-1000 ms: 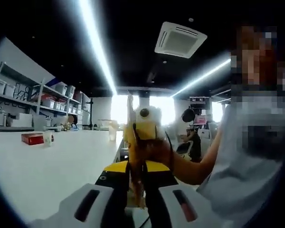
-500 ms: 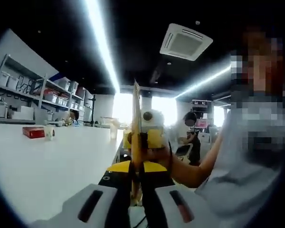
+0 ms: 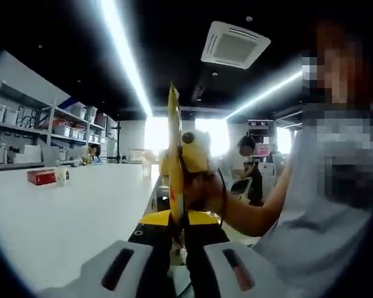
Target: Tear open the coffee pouch, take out the coffee, and pour the coffee from the pouch into the cup
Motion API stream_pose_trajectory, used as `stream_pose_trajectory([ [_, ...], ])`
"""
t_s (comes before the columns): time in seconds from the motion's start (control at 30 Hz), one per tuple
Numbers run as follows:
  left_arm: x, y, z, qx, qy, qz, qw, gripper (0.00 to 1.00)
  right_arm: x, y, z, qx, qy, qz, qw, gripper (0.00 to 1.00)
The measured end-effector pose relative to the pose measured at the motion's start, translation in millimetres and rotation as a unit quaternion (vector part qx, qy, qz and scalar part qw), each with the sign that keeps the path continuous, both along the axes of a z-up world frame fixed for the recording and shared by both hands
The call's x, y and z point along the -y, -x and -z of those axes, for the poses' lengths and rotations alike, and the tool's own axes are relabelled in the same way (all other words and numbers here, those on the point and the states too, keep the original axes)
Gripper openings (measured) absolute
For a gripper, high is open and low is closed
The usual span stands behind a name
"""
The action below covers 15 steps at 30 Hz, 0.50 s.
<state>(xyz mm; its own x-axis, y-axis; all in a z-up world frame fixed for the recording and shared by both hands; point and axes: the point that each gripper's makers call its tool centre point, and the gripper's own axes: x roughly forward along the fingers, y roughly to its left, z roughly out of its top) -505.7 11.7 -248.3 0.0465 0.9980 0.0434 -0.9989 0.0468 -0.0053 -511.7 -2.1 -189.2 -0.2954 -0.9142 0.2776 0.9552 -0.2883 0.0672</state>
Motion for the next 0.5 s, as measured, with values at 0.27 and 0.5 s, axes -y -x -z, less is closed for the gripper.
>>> stream_pose_trajectory([
  [0.27,6.0,2.1,-7.2,0.021,-0.011,-0.006,0.9997,0.08,8.7,2.4,11.1,0.003,-0.016,-0.006,0.9999,0.12],
  [0.5,4.9,-0.9,-4.9,0.018,-0.008,0.002,0.9998,0.09,9.3,1.2,12.3,0.019,-0.02,-0.01,0.9996,0.07],
])
